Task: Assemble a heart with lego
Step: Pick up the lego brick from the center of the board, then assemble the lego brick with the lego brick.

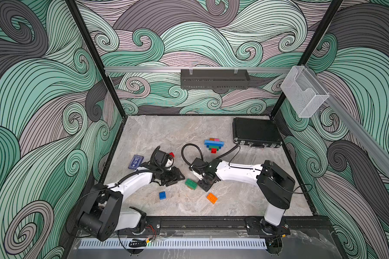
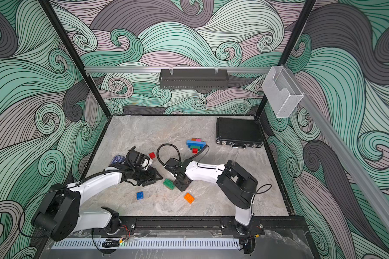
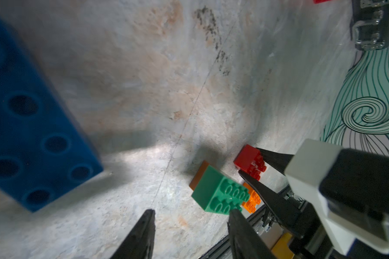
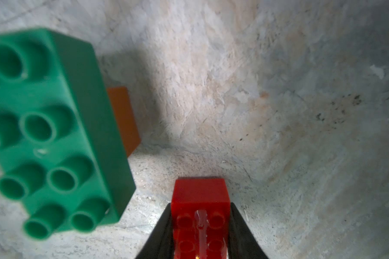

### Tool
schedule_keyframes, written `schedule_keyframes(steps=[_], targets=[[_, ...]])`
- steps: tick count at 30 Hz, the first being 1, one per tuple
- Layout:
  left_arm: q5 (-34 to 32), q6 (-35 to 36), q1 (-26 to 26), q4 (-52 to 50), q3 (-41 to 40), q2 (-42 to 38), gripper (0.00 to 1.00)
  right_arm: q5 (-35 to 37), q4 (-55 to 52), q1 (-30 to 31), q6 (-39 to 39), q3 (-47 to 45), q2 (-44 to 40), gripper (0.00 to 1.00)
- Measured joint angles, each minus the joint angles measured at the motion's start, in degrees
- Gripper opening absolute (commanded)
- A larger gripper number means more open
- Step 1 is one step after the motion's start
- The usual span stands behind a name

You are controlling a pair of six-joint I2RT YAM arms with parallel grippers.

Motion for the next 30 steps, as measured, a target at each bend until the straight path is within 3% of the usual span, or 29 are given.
schedule_keyframes(steps=[14,23,30], targets=[[5.1,-0.7,-3.4,8.3,-2.6,3.6,0.49,-3.2,-2.8,-0.5,0.2,2.1,-8.5,0.31],[3.9,-2.0,-4.7,11.3,-3.9,6.0,0.38,-6.0,-3.2,0.9,1.4,3.3,-8.6,0.30],[4.4,-2.7,-4.7,14.3,-4.4,6.7,0.38,-6.2,-3.5,2.8,2.0,6.8,-5.3,0.30]])
